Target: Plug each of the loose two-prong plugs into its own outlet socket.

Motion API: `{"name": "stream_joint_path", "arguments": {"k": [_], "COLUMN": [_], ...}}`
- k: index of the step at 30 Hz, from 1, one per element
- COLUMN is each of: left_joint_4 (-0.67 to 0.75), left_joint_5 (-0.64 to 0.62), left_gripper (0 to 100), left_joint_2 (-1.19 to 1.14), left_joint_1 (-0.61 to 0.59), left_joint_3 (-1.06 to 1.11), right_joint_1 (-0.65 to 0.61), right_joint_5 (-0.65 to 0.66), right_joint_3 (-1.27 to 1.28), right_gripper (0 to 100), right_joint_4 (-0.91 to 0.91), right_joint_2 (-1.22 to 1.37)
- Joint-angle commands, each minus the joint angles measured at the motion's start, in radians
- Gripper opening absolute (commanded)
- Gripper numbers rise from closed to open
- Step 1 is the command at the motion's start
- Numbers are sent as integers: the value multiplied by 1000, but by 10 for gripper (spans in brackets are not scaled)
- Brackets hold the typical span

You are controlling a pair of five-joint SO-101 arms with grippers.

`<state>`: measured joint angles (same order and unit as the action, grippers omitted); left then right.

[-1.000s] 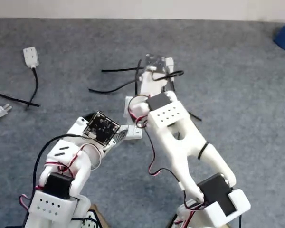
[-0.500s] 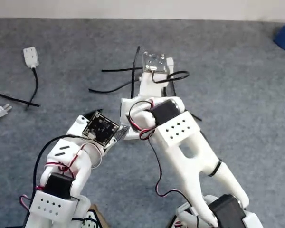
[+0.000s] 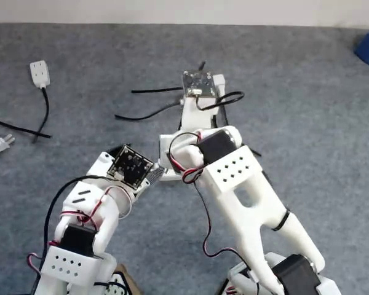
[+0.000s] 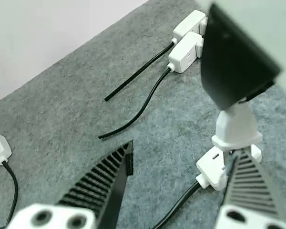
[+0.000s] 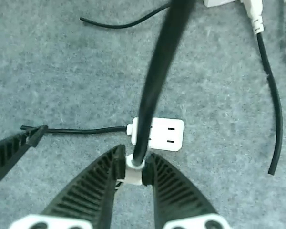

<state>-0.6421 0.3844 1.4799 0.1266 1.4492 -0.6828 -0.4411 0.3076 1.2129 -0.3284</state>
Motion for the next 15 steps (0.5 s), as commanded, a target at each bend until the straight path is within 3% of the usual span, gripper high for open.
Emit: {"name": "stream_joint_path", "arguments": {"k": [1, 15], "left_joint_4": [35, 37], "left_joint_5": [-5, -5], "left_gripper": [299, 299], "left_joint_2": [13, 13], "left_joint_1": [-24, -54], "left_joint_3": [-13, -16], "right_joint_1": [-13, -7], "right_joint_5": [26, 63], "right_joint_3": [-12, -70], "right_gripper": [6, 6], "right_joint_4": [51, 165], "right_joint_2": [-38, -36]}}
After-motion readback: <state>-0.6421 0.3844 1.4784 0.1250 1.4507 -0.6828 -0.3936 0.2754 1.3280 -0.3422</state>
